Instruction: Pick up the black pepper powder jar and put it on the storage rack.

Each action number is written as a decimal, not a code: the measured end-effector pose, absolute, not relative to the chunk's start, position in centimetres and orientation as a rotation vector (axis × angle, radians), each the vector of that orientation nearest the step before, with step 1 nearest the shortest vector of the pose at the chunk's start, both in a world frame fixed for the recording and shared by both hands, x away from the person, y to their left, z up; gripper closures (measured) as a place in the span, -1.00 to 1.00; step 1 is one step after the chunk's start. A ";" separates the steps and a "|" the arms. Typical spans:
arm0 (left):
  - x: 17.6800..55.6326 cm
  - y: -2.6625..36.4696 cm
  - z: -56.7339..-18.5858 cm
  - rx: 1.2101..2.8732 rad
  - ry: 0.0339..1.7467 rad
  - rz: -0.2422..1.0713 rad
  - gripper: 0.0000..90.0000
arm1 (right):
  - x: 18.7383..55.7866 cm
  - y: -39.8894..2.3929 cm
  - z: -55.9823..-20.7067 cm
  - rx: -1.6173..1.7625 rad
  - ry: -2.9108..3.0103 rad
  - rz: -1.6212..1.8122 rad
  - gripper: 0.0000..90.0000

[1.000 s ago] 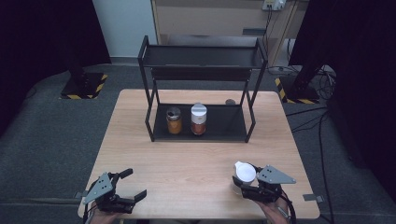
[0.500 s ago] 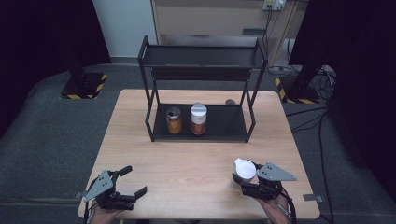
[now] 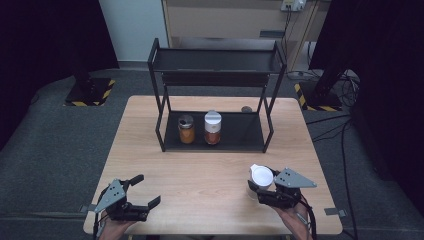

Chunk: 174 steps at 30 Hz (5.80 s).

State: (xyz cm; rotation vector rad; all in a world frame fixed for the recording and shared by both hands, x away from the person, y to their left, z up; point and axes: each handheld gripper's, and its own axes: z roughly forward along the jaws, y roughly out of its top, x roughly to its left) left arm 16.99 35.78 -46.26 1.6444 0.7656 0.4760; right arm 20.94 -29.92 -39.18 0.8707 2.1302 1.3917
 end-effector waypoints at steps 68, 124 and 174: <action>16.7 36.2 -47.3 1.643 0.775 0.484 -0.94 | 37.9 -21.6 -36.3 1.094 1.965 1.252 -0.31; 16.9 36.5 -47.4 1.646 0.767 0.463 -0.94 | 40.2 -19.9 -41.0 1.169 1.964 1.214 -0.31; 17.0 36.5 -47.4 1.650 0.762 0.449 -0.94 | 37.1 -21.3 -34.2 0.988 1.963 1.306 -0.78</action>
